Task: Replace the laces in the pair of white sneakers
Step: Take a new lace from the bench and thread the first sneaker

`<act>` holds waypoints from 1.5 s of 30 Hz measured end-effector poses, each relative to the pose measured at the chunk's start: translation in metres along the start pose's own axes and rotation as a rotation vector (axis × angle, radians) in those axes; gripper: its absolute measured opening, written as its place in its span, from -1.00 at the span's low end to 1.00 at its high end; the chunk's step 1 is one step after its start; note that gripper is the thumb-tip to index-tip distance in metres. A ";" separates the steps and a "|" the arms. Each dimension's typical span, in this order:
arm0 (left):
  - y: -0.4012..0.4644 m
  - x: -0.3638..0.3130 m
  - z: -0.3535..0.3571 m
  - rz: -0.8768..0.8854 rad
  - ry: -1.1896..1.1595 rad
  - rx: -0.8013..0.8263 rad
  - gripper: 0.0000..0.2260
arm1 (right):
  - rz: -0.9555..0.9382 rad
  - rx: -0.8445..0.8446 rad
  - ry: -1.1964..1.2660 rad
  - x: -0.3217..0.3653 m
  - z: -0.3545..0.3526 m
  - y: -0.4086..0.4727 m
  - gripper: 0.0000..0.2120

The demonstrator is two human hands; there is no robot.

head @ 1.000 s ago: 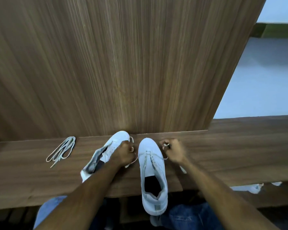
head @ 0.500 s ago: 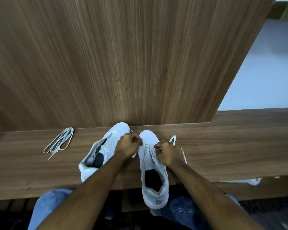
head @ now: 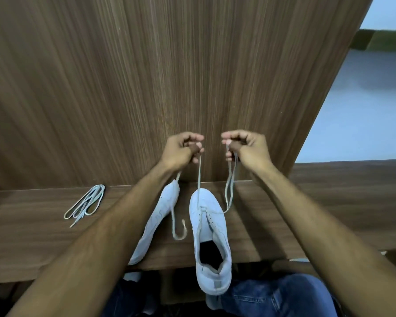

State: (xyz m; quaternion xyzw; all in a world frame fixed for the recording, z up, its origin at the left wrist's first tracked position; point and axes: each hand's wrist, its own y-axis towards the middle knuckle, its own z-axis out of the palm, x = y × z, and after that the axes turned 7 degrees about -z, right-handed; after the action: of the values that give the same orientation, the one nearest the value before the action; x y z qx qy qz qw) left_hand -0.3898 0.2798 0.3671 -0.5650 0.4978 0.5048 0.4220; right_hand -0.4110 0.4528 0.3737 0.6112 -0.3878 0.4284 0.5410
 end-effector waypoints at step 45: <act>-0.039 0.075 0.054 0.039 -0.051 0.265 -0.90 | 0.223 -0.109 0.581 -0.012 0.012 -0.029 -0.74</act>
State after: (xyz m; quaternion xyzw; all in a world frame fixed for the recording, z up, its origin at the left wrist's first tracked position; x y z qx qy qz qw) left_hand -0.3596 0.3283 0.2849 -0.4815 0.5600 0.4571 0.4955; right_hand -0.3867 0.4445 0.3527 0.3870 -0.3039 0.6206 0.6106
